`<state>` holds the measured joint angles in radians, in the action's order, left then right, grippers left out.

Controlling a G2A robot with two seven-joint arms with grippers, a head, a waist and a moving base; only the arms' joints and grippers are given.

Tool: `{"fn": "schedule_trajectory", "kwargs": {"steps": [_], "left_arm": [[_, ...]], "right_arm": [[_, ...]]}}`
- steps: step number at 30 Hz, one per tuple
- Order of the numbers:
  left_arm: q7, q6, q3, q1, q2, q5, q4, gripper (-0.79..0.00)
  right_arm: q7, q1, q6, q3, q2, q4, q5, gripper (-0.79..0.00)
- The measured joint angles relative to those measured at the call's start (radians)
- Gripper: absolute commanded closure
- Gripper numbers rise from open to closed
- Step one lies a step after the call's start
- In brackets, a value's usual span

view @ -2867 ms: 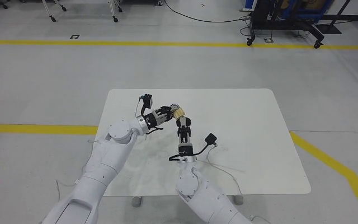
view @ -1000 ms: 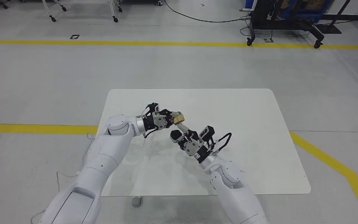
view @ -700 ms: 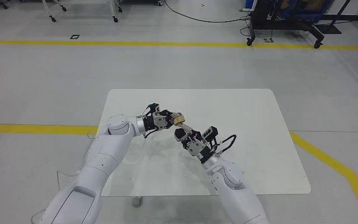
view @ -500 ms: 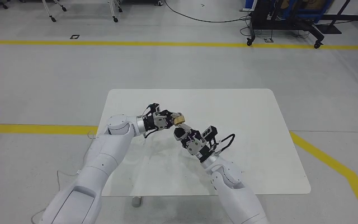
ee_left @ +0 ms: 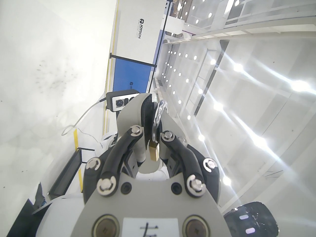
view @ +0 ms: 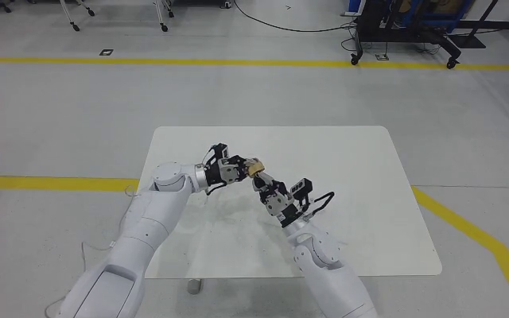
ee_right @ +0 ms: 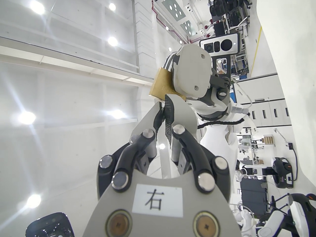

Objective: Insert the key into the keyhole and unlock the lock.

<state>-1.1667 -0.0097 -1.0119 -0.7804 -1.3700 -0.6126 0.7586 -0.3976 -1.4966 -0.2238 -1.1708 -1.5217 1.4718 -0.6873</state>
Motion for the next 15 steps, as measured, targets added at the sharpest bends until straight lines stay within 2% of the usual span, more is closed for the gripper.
{"fn": "schedule_trajectory", "kwargs": {"steps": [4,7,11,15], "left_arm": [[0.008,-0.078,-0.003,-0.011,0.004,0.032,0.03,0.0],[0.011,-0.101,-0.008,-0.022,0.007,0.04,0.046,0.0],[0.018,-0.107,-0.018,-0.029,0.01,0.039,0.058,0.0],[0.04,-0.15,-0.028,-0.038,0.015,0.061,0.078,0.0]], "right_arm": [[-0.054,0.005,0.038,-0.005,0.0,-0.009,-0.101,0.0],[-0.104,0.015,0.085,-0.019,0.003,-0.023,-0.165,0.0],[-0.105,0.023,0.102,-0.029,0.008,-0.034,-0.141,0.0],[-0.113,0.022,0.125,-0.024,0.011,-0.033,-0.142,0.0]]}}
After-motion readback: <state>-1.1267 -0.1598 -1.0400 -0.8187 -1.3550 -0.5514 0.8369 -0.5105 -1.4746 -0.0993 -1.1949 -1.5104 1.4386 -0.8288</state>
